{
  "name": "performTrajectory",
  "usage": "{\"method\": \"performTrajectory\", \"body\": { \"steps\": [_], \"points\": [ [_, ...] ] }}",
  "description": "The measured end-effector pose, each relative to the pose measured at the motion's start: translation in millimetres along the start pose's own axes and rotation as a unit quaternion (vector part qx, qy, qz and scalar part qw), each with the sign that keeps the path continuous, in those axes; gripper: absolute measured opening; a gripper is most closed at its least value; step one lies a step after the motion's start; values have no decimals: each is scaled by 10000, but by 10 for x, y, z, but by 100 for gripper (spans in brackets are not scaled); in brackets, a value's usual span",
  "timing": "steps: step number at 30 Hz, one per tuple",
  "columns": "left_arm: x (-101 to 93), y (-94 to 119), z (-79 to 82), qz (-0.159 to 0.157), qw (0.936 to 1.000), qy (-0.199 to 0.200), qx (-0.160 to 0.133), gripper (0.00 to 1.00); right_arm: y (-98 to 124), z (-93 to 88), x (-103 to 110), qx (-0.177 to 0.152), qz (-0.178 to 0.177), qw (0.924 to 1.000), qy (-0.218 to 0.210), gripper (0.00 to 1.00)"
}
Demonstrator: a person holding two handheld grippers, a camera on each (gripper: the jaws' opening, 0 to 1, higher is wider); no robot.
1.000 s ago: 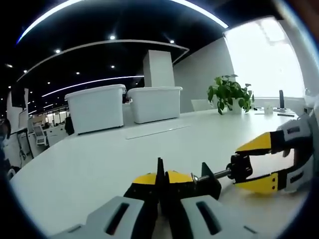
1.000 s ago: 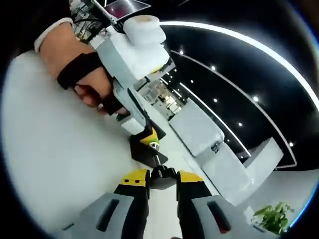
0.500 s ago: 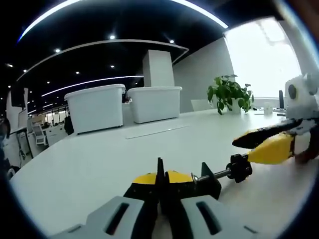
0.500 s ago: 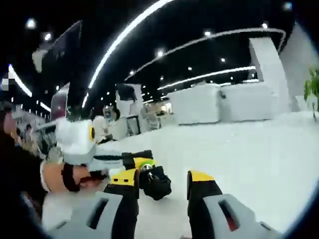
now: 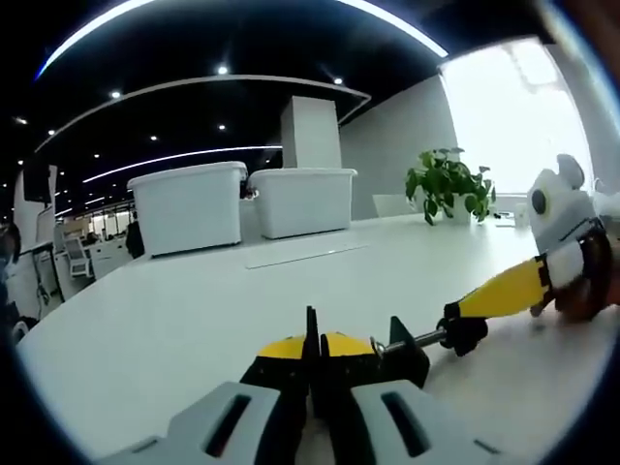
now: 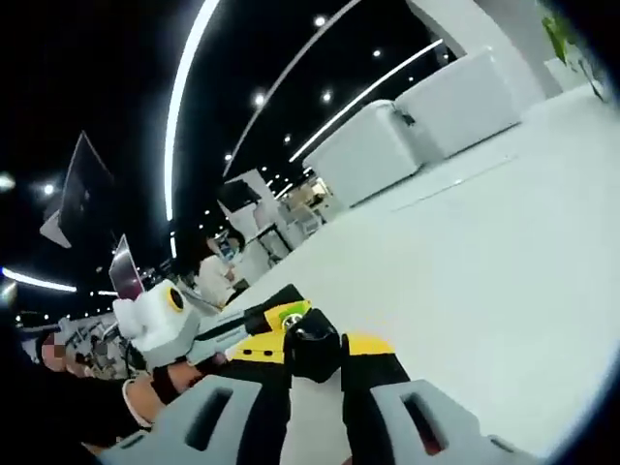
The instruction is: Clamp the fixed fixture on the desktop, loosen the retaining clip, secure it to the edge of the desk, and tighten the retaining clip.
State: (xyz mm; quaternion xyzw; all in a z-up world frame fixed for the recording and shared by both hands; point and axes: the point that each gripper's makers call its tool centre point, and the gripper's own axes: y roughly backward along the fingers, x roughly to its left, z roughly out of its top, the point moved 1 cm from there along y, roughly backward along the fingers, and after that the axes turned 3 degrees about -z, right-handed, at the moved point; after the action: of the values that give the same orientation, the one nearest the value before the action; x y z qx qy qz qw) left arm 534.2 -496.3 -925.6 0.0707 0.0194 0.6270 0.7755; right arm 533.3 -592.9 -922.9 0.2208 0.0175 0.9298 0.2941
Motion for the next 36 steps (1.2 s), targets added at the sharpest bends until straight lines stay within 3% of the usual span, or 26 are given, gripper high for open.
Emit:
{"method": "performTrajectory", "body": {
  "steps": [3,5,7,9,10,15,19,22,24,25,30,33,34,36],
  "points": [
    [-1,-6,-1,7,10000,-9,0,5,23,-18,71,-69,-101,9969,775,17],
    [-4,-10,1,14,10000,-19,0,5,39,-9,123,-207,-161,9873,1566,17],
    [-2,-12,-1,17,10000,-21,2,5,57,-8,190,-303,-341,9659,2548,17],
    [17,-10,-3,58,10000,-43,15,5,60,-36,276,-416,-412,9399,3364,17],
    [26,-8,-6,58,10000,-20,22,5,60,-50,306,-436,-448,9232,3791,17],
    [33,-4,-11,74,10000,15,26,5,102,-85,389,-461,-509,8986,4335,17],
    [34,-7,-13,72,10000,45,25,5,94,-121,420,-446,-682,8452,5282,18],
    [35,-4,-15,76,10000,42,24,5,111,-154,466,-411,-838,7976,5959,18],
    [34,-1,-16,74,10000,56,23,5,65,-181,428,-378,-918,7756,6234,18],
    [35,1,-17,76,10000,51,23,5,65,-186,433,-373,-937,7689,6314,17],
    [38,9,-18,92,9999,26,29,5,86,-161,441,-375,-937,7720,6275,18],
    [40,12,-19,88,10000,-5,34,5,94,-149,447,-290,-859,7686,6332,19],
    [40,14,-19,85,10000,-1,35,5,94,-161,453,-254,-765,7852,6140,19],
    [40,16,-18,88,10000,-11,36,5,107,-120,484,-360,-557,8344,5471,20]
  ]
}}
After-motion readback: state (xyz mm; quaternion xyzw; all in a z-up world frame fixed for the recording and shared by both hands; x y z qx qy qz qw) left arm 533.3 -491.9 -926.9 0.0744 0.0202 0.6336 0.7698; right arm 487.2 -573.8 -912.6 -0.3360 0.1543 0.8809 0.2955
